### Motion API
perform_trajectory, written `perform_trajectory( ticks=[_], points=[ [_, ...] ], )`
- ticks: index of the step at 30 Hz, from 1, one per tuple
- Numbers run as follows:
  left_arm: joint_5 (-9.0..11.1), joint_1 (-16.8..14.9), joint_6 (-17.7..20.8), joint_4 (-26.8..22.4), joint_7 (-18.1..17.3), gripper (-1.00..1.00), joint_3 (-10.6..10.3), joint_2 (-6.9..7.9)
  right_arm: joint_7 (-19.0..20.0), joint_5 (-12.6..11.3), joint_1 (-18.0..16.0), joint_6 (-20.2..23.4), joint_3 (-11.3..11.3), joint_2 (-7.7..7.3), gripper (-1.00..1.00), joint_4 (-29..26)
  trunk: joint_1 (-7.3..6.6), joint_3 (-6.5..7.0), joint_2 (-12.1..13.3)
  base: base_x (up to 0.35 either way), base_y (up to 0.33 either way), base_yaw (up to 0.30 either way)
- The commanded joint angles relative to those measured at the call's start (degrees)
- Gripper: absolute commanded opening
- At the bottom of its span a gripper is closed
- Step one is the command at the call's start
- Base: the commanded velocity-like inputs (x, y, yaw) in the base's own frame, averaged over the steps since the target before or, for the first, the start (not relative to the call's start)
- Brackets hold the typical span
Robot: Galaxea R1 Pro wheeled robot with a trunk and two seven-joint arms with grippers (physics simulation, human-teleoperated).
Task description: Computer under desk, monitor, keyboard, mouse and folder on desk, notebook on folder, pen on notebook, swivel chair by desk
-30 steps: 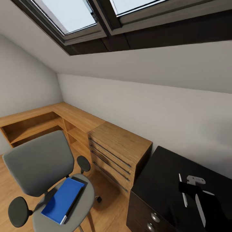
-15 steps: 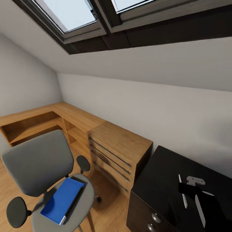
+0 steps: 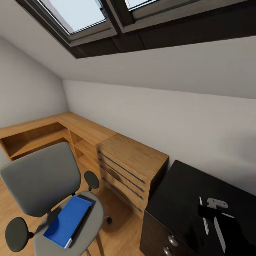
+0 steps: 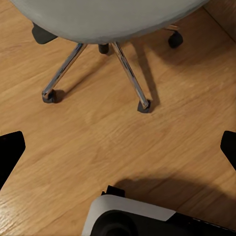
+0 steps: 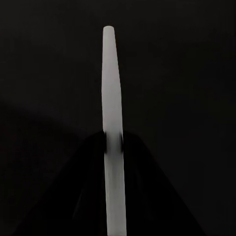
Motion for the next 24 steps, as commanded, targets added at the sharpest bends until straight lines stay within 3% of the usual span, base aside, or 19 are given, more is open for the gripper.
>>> perform_trajectory(
  ticks=[1,24],
  points=[
    [0.59,0.01,-0.01,-0.07,-0.5,1.0,0.05,-0.01,0.32,0.52,-0.05,0.26,-0.15,0.03,-1.0,-0.01,0.24,-0.26,-0.48,0.0,0.0,0.0],
    [0.59,0.01,-0.01,-0.07,-0.53,1.0,0.05,0.0,0.02,0.55,-0.06,0.26,-0.14,0.03,-1.0,0.66,5.29,-4.39,-9.71,0.0,0.0,0.0]
  ],
)
